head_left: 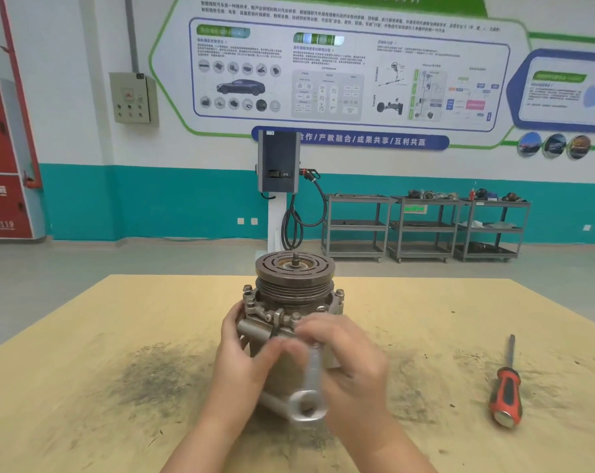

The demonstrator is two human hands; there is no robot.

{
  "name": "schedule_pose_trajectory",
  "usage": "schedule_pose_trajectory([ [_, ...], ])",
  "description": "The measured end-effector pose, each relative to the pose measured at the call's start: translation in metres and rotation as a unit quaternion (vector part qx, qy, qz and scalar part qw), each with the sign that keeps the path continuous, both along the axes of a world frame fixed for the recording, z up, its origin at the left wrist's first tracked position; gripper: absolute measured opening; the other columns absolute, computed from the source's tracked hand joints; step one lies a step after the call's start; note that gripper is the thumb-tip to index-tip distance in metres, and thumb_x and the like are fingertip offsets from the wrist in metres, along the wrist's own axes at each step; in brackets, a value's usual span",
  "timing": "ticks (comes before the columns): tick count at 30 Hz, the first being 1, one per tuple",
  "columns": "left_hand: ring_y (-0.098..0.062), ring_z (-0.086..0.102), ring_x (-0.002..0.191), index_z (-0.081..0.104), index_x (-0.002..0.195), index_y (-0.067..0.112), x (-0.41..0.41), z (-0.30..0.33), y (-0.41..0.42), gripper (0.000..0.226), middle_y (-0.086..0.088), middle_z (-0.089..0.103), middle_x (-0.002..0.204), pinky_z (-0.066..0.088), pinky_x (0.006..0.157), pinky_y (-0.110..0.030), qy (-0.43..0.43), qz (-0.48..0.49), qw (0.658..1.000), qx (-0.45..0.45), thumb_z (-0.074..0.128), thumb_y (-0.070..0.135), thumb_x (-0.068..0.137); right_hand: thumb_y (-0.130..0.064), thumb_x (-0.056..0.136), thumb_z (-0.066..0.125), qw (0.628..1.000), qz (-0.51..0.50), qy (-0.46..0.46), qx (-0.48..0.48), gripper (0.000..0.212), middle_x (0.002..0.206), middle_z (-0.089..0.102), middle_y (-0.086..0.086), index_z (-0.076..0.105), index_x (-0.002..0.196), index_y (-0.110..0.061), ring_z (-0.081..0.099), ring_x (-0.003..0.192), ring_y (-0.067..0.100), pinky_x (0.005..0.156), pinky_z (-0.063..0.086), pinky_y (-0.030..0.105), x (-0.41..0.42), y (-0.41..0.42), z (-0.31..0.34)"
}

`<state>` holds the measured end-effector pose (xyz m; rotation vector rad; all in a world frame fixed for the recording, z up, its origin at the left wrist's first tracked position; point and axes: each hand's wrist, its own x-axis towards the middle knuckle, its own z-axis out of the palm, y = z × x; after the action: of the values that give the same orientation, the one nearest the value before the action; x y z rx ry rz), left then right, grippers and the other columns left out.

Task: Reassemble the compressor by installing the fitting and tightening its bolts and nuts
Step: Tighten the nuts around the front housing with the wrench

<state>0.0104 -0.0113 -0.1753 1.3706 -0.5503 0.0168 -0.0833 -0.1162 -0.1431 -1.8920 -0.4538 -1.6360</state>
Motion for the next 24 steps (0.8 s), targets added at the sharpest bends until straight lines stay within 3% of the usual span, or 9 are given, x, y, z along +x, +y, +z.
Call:
schedule_pose_trajectory([
  [2, -0.012, 0.058, 0.119, 0.038, 0.133, 0.042, -0.004, 0.001, -0.006, 0.123, 0.010, 0.062, 0.123, 0.049, 0.096, -0.032, 0.006, 0.002, 1.000, -0.017, 0.081, 0.079, 0.024, -0.030, 0.085, 0.070, 0.999, -0.031, 0.006, -0.014, 0.027, 0.081, 0.069, 0.000, 0.071, 0.078, -0.004, 0.064, 0.075, 0.013, 0.064, 0.054, 0.033, 0.004, 0.007, 0.007],
  [5, -0.018, 0.050, 0.130, 0.023, 0.136, 0.057, -0.016, 0.006, -0.009, 0.125, 0.003, 0.046, 0.143, 0.044, 0.107, -0.045, -0.006, 0.037, 0.999, 0.016, 0.087, 0.070, 0.029, -0.035, 0.088, 0.066, 1.000, -0.020, -0.009, -0.010, 0.028, 0.077, 0.065, -0.007, 0.069, 0.077, -0.009, 0.060, 0.072, 0.009, 0.062, 0.051, 0.027, 0.003, 0.009, 0.026],
  [9, 0.000, 0.033, 0.129, 0.015, 0.152, 0.033, -0.022, 0.007, -0.018, 0.128, 0.012, 0.034, 0.148, 0.031, 0.107, -0.025, -0.023, 0.127, 0.990, 0.059, 0.090, 0.049, 0.049, -0.037, 0.101, 0.044, 0.985, 0.076, -0.031, 0.151, 0.021, 0.077, 0.065, -0.004, 0.058, 0.091, -0.025, 0.057, 0.058, 0.006, 0.056, 0.046, 0.015, -0.005, -0.005, 0.047],
  [11, 0.001, 0.035, 0.122, 0.019, 0.152, 0.028, -0.019, 0.006, -0.018, 0.121, 0.013, 0.039, 0.142, 0.031, 0.101, -0.021, -0.033, 0.134, 0.988, 0.068, 0.090, 0.042, 0.055, -0.024, 0.104, 0.037, 0.954, 0.124, -0.006, 0.273, 0.015, 0.077, 0.069, 0.004, 0.052, 0.102, -0.027, 0.055, 0.048, 0.011, 0.049, 0.045, 0.018, -0.007, -0.015, 0.046],
  [15, -0.005, 0.045, 0.125, 0.023, 0.151, 0.033, -0.005, 0.004, -0.010, 0.111, 0.027, 0.046, 0.124, 0.039, 0.105, -0.029, -0.044, 0.103, 0.992, 0.062, 0.086, 0.042, 0.061, -0.002, 0.102, 0.039, 0.835, 0.226, 0.040, 0.500, 0.030, 0.070, 0.067, 0.000, 0.040, 0.123, -0.023, 0.047, 0.036, 0.015, 0.040, 0.039, 0.019, -0.003, -0.035, 0.039],
  [17, -0.005, 0.047, 0.124, 0.023, 0.150, 0.034, 0.000, 0.005, -0.007, 0.106, 0.036, 0.044, 0.119, 0.041, 0.102, -0.027, -0.040, 0.076, 0.995, 0.052, 0.086, 0.038, 0.065, -0.002, 0.102, 0.041, 0.798, 0.265, 0.037, 0.540, 0.029, 0.064, 0.062, 0.003, 0.038, 0.125, -0.018, 0.050, 0.038, 0.015, 0.041, 0.042, 0.021, 0.001, -0.035, 0.037],
  [19, -0.006, 0.047, 0.126, 0.024, 0.149, 0.035, 0.001, 0.005, -0.006, 0.101, 0.029, 0.046, 0.127, 0.042, 0.103, -0.028, -0.037, 0.054, 0.997, 0.038, 0.085, 0.036, 0.068, -0.006, 0.103, 0.039, 0.773, 0.305, 0.045, 0.555, 0.019, 0.063, 0.062, 0.006, 0.040, 0.119, -0.016, 0.053, 0.043, 0.015, 0.044, 0.046, 0.023, 0.004, -0.034, 0.036],
  [21, -0.010, 0.043, 0.131, 0.024, 0.148, 0.036, 0.000, 0.002, -0.007, 0.101, 0.019, 0.039, 0.138, 0.042, 0.108, -0.039, -0.039, 0.053, 0.997, 0.028, 0.083, 0.046, 0.067, -0.008, 0.103, 0.037, 0.757, 0.334, 0.064, 0.558, 0.011, 0.063, 0.064, 0.008, 0.042, 0.112, -0.013, 0.056, 0.045, 0.017, 0.046, 0.049, 0.025, 0.005, -0.034, 0.035],
  [24, -0.008, 0.037, 0.135, 0.022, 0.149, 0.035, -0.007, 0.001, -0.010, 0.114, 0.032, 0.027, 0.129, 0.038, 0.111, -0.037, -0.063, 0.074, 0.995, 0.018, 0.074, 0.067, 0.052, -0.009, 0.103, 0.036, 0.746, 0.360, 0.077, 0.555, 0.007, 0.063, 0.064, 0.011, 0.042, 0.108, -0.011, 0.056, 0.045, 0.020, 0.046, 0.049, 0.026, 0.004, -0.037, 0.035],
])
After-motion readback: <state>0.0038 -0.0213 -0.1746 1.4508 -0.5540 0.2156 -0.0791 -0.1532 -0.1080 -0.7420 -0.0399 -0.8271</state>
